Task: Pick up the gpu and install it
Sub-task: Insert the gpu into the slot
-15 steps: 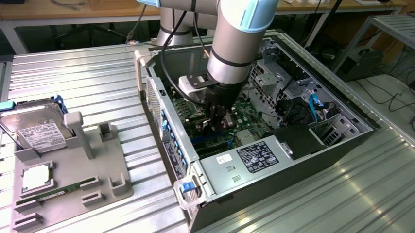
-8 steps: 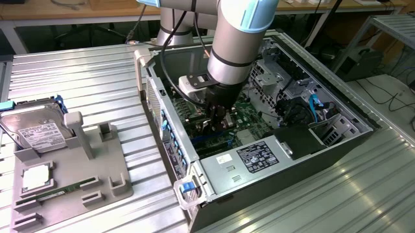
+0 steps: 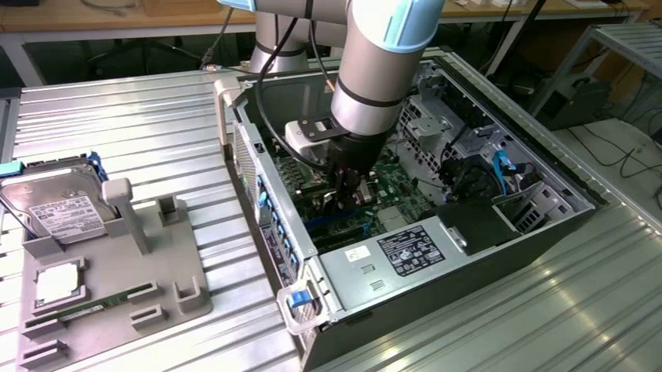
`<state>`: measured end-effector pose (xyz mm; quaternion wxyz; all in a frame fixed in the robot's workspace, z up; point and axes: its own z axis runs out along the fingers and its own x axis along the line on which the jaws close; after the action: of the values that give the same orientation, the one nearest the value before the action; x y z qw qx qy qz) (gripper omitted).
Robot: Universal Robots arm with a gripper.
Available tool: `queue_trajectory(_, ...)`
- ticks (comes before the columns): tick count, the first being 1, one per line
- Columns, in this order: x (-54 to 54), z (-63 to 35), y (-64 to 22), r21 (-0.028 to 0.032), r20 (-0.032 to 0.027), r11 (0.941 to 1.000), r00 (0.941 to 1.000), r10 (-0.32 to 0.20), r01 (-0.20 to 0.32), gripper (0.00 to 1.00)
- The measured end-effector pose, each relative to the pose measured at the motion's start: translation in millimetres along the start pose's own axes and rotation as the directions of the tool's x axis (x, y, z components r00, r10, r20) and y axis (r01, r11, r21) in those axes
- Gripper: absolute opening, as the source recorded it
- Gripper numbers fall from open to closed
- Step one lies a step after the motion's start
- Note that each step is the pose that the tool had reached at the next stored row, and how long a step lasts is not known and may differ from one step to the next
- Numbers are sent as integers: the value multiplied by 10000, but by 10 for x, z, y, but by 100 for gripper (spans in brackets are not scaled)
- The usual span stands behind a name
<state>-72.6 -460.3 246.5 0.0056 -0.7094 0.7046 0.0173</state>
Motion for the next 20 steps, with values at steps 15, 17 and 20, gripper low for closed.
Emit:
queue_trajectory(15,-11,0,0,-1,-118,10000,9999,4,-4,28)
queue_trajectory(17,-11,0,0,-1,-122,10000,9999,2,-2,28)
queue_trajectory(20,-11,1,0,0,-123,10000,9999,2,-2,28)
